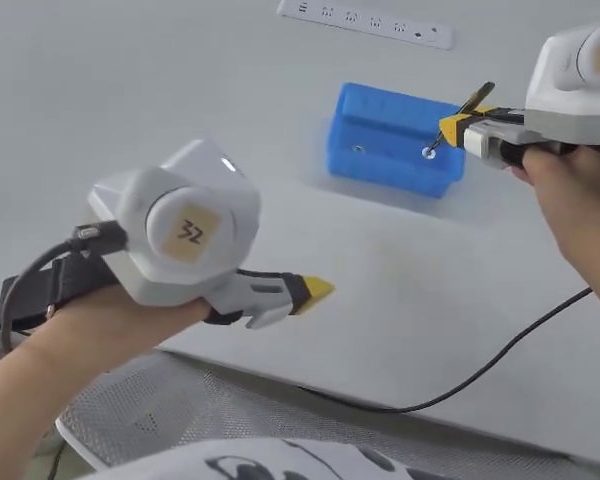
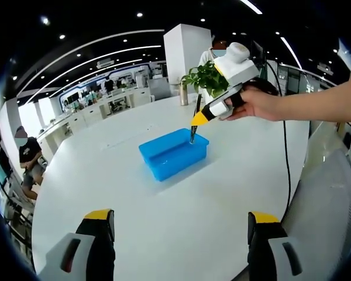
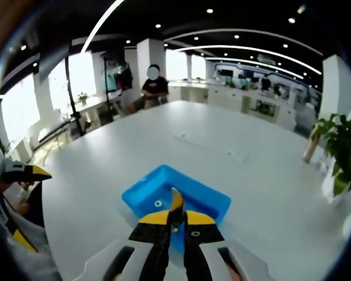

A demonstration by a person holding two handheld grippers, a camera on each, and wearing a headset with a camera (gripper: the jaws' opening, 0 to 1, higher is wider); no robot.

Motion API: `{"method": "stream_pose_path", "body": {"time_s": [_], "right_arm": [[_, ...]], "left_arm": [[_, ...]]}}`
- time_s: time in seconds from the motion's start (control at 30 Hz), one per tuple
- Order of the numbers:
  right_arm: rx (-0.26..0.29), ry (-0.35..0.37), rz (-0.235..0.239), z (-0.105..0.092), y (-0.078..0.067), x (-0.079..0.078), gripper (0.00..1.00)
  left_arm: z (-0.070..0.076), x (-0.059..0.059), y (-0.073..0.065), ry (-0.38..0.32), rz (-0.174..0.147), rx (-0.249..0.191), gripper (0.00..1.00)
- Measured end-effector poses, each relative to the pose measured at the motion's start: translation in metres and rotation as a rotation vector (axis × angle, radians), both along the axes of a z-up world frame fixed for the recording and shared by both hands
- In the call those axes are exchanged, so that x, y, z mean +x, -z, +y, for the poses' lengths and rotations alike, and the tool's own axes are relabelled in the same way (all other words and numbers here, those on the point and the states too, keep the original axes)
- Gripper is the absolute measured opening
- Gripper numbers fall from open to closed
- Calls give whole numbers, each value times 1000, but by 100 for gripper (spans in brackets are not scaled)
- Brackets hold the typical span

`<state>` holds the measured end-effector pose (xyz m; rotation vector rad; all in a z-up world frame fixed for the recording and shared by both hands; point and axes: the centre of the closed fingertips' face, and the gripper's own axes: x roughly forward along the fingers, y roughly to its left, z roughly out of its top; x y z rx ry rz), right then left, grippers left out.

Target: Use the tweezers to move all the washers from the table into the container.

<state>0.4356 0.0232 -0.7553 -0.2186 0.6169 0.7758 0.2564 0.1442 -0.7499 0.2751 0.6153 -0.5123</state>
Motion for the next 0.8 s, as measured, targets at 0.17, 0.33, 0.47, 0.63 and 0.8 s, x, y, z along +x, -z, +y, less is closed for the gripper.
{"method": "stream_pose_path", "body": {"time_s": [0.17,0.33,0.47,0.63,0.8], "right_arm": [[-27,5,16,-2,15,3,4],[-32,18,50,-2,29,3,4],[-99,-8,40,-1,41,1,4],[-102,-6,62,-2,50,2,4],[-101,-6,90,-2,57,-2,4]], "left_arm": [[0,0,0,0,1,1,96],[1,0,-1,3,0,6,96],[3,1,-2,-1,-2,9,96],[6,1,-3,-3,-1,15,96],[7,0,-5,1,-5,25,95]]}}
